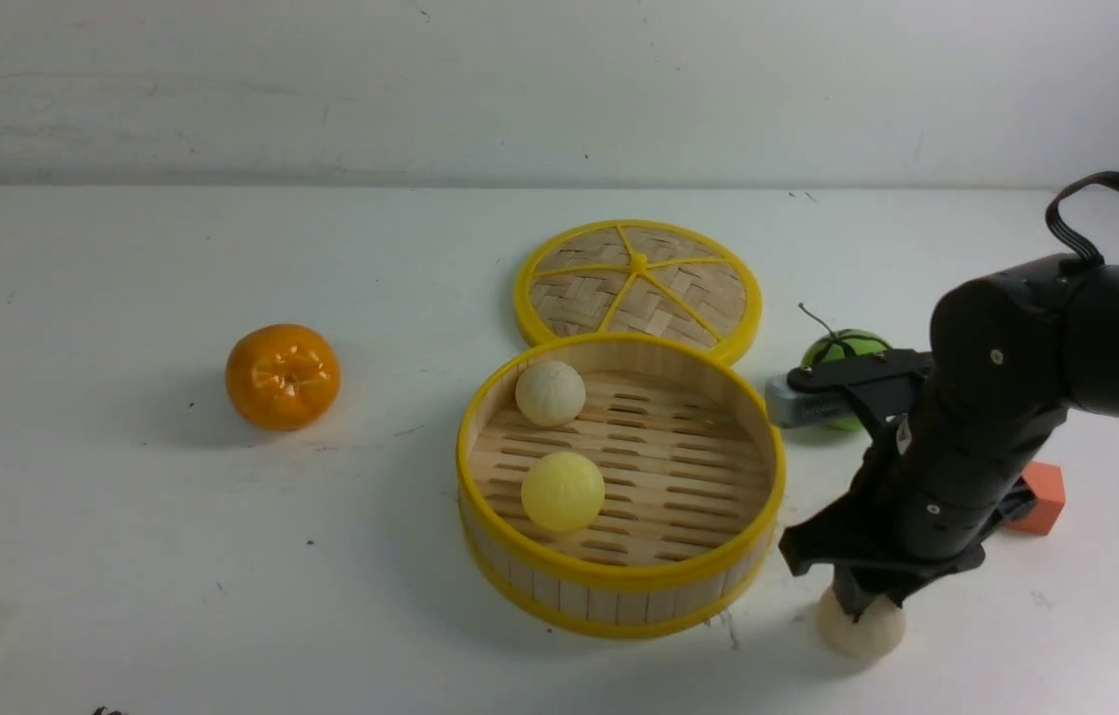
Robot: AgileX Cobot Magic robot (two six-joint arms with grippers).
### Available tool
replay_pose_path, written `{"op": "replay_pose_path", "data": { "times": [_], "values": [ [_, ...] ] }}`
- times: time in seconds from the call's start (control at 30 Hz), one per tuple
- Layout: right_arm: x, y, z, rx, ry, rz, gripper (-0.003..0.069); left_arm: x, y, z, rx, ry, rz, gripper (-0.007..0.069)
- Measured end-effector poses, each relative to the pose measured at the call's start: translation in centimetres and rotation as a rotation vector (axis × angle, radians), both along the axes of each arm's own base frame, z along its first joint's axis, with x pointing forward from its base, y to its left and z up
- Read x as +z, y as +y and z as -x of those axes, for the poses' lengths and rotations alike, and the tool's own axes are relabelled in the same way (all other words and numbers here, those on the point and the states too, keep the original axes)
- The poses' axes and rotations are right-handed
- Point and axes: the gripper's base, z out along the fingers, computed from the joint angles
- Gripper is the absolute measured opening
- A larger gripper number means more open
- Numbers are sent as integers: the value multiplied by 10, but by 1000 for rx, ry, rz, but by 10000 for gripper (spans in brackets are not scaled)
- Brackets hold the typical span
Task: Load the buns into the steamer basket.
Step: Use the right arm to grab a steamed stuffed bun
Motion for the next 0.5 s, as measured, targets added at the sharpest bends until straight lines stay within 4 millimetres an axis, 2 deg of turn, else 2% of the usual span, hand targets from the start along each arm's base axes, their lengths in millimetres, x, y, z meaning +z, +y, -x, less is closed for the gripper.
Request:
{"op": "replay_pose_path", "data": {
  "times": [0.4, 0.5],
  "values": [
    [0, 0, 1, -5, 16, -4, 106, 0, 0, 0, 0, 0, 0, 47],
    [-1, 0, 3, 14, 32, 6, 43, 0, 0, 0, 0, 0, 0, 47]
  ]
}}
